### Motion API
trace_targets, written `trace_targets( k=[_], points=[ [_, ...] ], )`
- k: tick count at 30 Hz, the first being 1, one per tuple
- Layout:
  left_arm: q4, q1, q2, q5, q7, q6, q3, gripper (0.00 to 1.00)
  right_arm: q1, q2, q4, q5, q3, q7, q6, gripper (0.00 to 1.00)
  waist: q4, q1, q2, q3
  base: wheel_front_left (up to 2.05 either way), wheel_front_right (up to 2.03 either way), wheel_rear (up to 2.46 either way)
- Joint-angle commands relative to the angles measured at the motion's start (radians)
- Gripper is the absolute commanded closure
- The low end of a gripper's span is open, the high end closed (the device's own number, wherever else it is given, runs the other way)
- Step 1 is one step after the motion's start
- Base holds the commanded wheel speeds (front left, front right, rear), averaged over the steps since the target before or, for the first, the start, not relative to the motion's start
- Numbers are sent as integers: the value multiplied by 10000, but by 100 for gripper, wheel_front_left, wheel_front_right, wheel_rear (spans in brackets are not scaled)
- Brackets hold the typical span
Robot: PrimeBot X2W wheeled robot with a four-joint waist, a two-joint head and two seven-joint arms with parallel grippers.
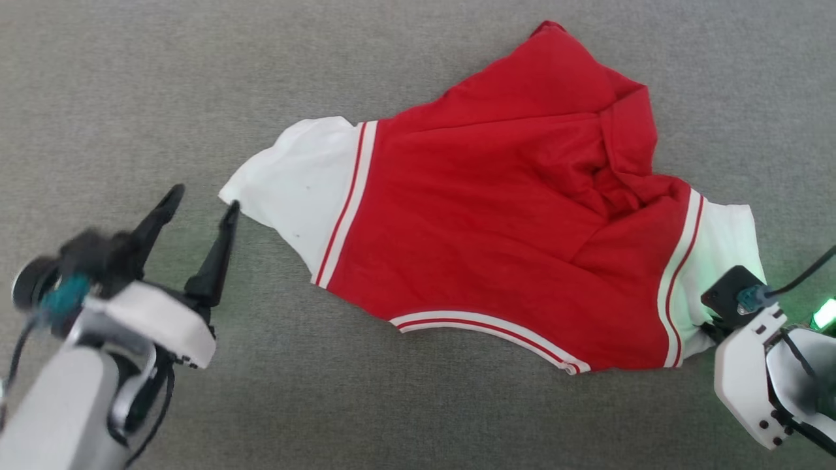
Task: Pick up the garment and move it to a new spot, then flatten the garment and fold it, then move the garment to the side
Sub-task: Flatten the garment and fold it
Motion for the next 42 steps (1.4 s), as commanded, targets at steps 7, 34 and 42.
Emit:
trace_targets(
  k=[7,34,42],
  points=[
    [-446,-2278,2506,-4773,5424,-26,-2917,0,-501,461,338,-240,474,161,-59,100,-400,0,-1,487,0,0,0],
    [1141,-4329,2655,-8511,7056,-34,-5042,100,-1513,1365,560,-526,172,-1187,-81,100,-1120,0,-1,769,0,0,0],
    [-31,-4124,3074,-9165,4281,-33,-4357,100,-989,1919,-462,-824,-1928,-2366,-51,100,-1204,0,-1,361,0,0,0]
  ],
)
